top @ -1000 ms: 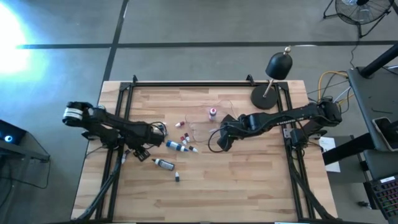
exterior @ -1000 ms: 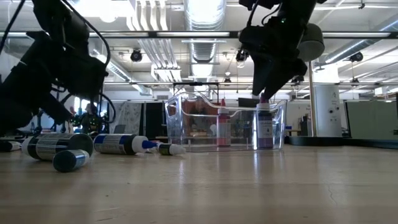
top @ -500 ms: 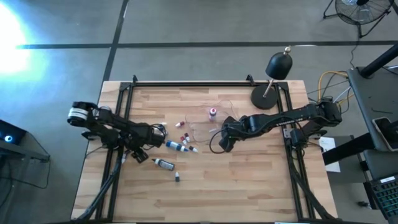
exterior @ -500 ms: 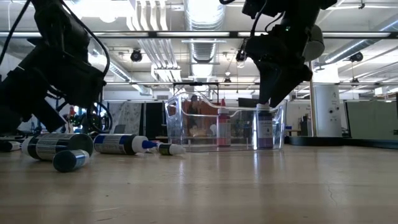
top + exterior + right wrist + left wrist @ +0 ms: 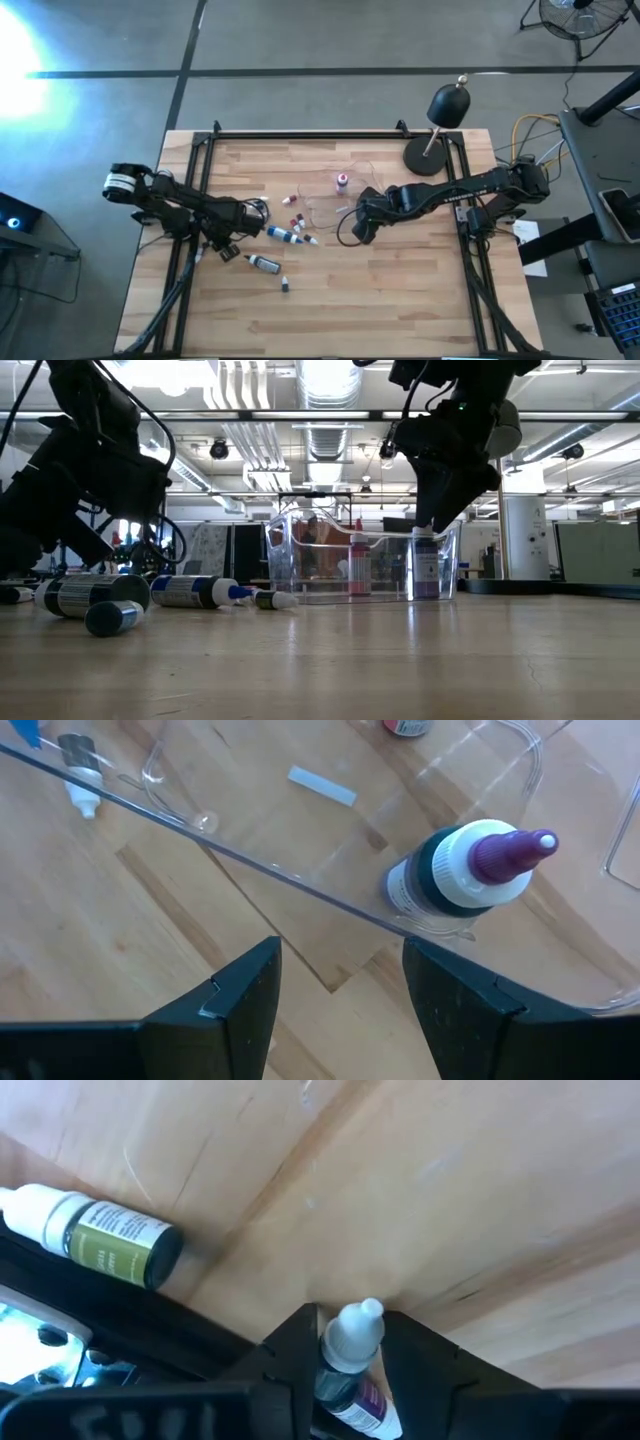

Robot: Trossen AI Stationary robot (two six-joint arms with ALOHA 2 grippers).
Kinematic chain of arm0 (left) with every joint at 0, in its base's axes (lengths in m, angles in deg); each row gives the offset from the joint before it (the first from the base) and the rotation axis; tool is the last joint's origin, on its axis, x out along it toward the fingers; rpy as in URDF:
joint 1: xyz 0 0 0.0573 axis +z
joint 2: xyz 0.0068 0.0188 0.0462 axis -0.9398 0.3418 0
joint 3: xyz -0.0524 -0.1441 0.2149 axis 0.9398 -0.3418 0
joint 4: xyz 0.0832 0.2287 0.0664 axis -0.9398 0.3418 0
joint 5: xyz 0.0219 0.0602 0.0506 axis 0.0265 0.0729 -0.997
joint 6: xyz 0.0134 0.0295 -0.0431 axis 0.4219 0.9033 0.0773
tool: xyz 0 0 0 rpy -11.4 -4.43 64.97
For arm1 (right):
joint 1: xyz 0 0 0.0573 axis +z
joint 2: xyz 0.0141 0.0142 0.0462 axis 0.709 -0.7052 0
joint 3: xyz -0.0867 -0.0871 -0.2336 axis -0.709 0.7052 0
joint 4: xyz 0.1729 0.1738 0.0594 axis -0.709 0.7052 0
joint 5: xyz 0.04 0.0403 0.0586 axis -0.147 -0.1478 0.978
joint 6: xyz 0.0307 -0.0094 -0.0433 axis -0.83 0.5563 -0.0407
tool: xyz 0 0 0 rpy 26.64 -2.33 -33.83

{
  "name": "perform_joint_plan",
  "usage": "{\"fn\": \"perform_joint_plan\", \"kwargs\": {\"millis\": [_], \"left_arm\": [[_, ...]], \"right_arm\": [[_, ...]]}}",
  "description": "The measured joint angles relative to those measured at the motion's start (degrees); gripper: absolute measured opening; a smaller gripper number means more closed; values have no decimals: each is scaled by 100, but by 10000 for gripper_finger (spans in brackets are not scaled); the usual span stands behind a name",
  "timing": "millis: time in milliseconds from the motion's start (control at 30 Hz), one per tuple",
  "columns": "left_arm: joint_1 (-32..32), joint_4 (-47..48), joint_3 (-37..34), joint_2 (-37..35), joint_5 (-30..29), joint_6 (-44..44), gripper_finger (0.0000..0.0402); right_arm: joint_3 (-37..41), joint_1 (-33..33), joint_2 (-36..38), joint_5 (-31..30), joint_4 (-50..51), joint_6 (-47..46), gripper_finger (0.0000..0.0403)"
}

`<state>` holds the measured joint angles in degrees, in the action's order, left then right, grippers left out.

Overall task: Pick & Place food coloring
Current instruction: Put the small brown food coloring bottle into the transparent container

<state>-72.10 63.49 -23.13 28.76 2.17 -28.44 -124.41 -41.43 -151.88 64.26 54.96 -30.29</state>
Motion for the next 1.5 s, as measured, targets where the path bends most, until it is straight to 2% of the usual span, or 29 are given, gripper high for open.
{"fn": "perform_joint_plan", "kwargs": {"millis": [333, 500, 667, 800, 900, 967, 1033, 1100, 1167, 1233, 1500], "left_arm": [[0, -20, 75, 10, -118, 35, 45], [2, -72, 587, -113, -803, -3, 37], [2, 264, 1139, -601, -1392, -434, 36], [-15, 167, 1438, -1327, -2449, -1128, 36], [48, -764, 1443, -1924, -3132, -1079, 35], [129, -2037, 1310, -2283, -3254, -554, 35], [262, -3458, 1057, -2545, -3133, -74, 35], [422, -4981, 754, -2620, -2729, 379, 35], [541, -6317, 462, -2552, -2336, 725, 35], [623, -7274, 303, -2343, -2208, 897, 35], [761, -7651, 620, -1057, -2002, 1285, 37]], "right_arm": [[-3, 0, 0, -2, -32, 14, 203], [-44, 0, 18, -64, -38, 37, 203], [-52, 0, 39, -65, -36, 30, 203], [-52, 0, 85, -65, -36, 23, 203], [-52, 0, 192, -92, -62, 17, 203], [-52, 0, 277, -223, -117, 19, 203], [-55, 0, 392, -362, -138, 34, 203], [-55, 0, 526, -476, -143, 31, 203], [-55, 0, 676, -544, -143, 30, 203], [-57, 0, 828, -617, -140, 20, 203], [-52, 0, 1240, -718, -121, -168, 203]]}}
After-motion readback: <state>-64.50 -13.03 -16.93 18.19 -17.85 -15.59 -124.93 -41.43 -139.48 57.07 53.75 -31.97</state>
